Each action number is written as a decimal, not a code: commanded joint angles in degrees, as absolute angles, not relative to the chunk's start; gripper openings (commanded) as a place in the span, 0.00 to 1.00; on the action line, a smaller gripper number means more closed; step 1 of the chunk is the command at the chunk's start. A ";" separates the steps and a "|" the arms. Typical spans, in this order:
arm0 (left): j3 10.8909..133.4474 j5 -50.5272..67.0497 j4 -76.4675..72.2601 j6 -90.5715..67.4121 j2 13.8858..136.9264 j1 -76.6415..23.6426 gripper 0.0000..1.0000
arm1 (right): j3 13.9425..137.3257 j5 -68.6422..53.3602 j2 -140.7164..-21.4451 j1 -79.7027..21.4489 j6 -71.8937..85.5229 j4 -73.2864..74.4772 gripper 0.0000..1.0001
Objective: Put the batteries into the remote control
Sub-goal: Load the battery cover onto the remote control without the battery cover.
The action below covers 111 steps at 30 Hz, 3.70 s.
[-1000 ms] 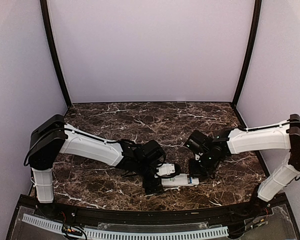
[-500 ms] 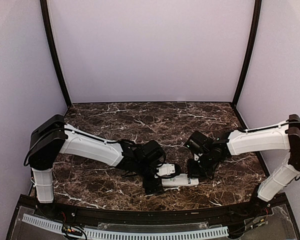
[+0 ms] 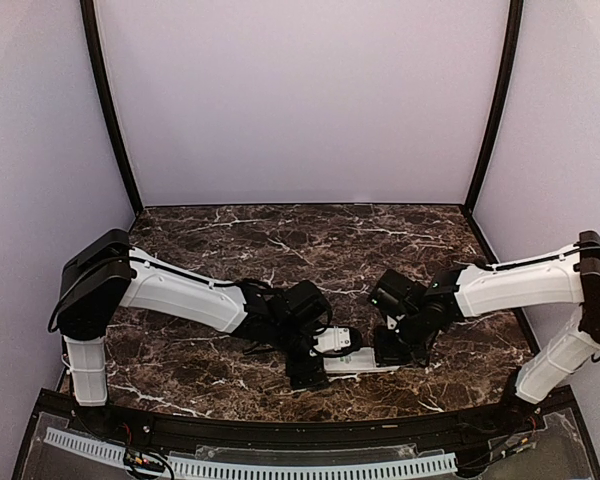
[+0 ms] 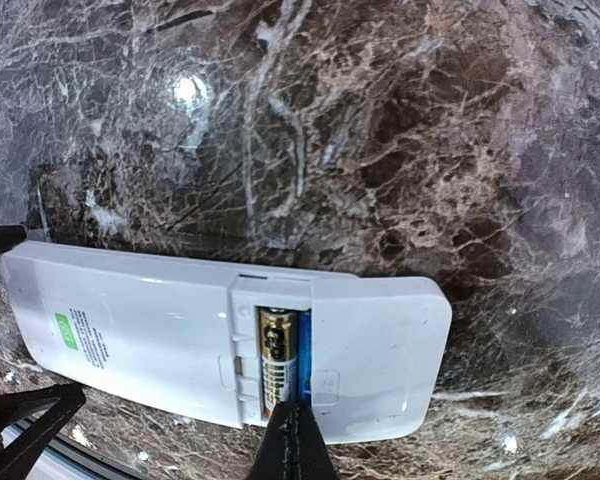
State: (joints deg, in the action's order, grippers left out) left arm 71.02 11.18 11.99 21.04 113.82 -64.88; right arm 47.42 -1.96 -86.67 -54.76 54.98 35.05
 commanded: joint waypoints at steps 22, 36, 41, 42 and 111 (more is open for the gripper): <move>71.87 12.39 16.91 21.13 109.52 -65.65 0.89 | 43.95 4.93 -79.74 -48.39 56.14 44.66 0.00; 68.39 10.17 17.38 13.46 102.92 -63.31 0.77 | 46.19 5.80 -85.25 -47.03 54.08 43.43 0.00; 65.73 6.70 16.28 10.62 102.07 -62.88 0.40 | 47.53 5.25 -86.96 -46.98 53.27 43.27 0.00; 65.45 6.91 16.33 10.36 102.27 -62.81 0.38 | 47.93 5.53 -86.82 -46.94 53.13 43.64 0.00; 67.51 13.06 13.23 8.78 111.47 -62.79 0.17 | 50.32 6.50 -91.45 -47.23 55.35 47.75 0.00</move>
State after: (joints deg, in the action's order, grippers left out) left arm 66.63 12.23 11.86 8.56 110.48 -62.78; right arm 50.13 5.85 -87.64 -47.13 55.59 47.59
